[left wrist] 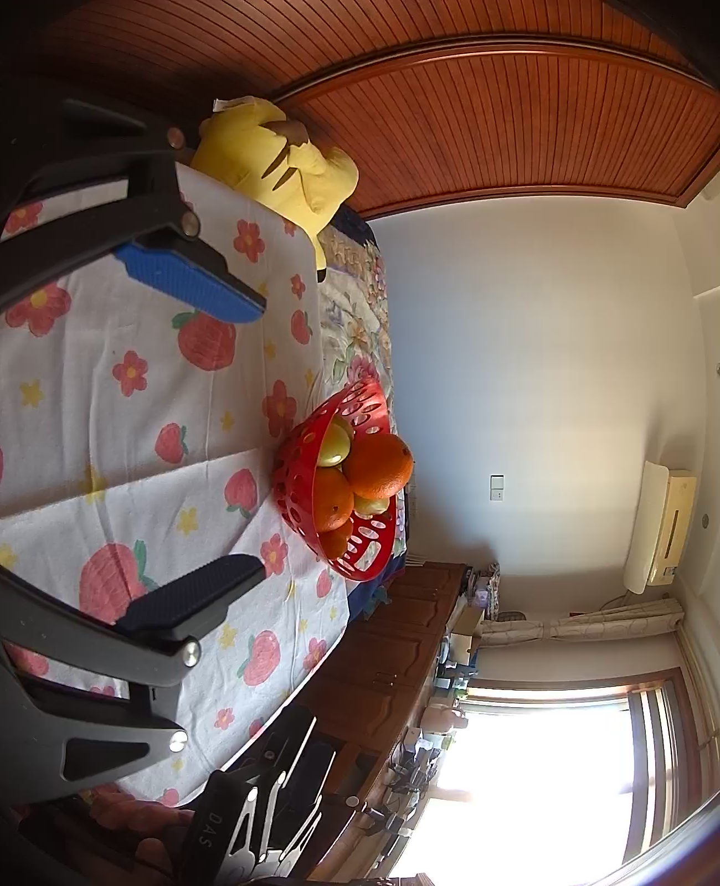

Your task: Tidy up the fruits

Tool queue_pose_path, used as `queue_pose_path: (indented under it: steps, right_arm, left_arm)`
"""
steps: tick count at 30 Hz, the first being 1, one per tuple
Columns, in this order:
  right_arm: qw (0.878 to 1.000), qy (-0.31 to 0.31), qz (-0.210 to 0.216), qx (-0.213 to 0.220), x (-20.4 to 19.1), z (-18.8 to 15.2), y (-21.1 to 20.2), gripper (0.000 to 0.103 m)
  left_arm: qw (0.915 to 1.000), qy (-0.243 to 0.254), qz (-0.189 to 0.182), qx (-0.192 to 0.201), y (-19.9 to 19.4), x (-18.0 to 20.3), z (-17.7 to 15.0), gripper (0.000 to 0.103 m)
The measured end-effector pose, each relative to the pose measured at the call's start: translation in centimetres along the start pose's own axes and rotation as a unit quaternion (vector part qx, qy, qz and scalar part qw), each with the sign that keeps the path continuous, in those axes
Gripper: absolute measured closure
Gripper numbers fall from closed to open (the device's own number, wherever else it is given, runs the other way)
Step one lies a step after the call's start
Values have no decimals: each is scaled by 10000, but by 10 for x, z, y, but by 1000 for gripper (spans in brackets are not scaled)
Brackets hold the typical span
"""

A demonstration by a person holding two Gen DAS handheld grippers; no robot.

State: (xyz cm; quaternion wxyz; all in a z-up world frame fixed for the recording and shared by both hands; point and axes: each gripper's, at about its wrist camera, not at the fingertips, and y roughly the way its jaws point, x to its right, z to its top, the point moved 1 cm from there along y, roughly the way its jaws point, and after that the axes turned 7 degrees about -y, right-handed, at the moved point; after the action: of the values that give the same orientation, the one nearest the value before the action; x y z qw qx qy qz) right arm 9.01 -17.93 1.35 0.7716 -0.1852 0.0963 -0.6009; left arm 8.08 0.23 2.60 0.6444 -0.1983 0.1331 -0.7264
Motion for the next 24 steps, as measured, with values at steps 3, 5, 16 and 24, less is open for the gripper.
queue_pose_path:
  steps: [3, 5, 16, 24]
  right_arm:
    - [10000, 3, -2, -2, 0, 0, 0, 26]
    - [10000, -1, 2, -2, -1, -1, 0, 26]
    - [10000, 4, -3, -13, -1, -2, 0, 26]
    - [10000, 0, -8, -15, -1, -2, 0, 26]
  left_arm:
    - [10000, 0, 3, 15, 0, 0, 0, 17]
    - [10000, 3, -2, 26, -1, 1, 0, 16]
    - [10000, -1, -14, 16, -1, 2, -1, 16]
    - [10000, -3, -13, 15, -1, 2, -1, 16]
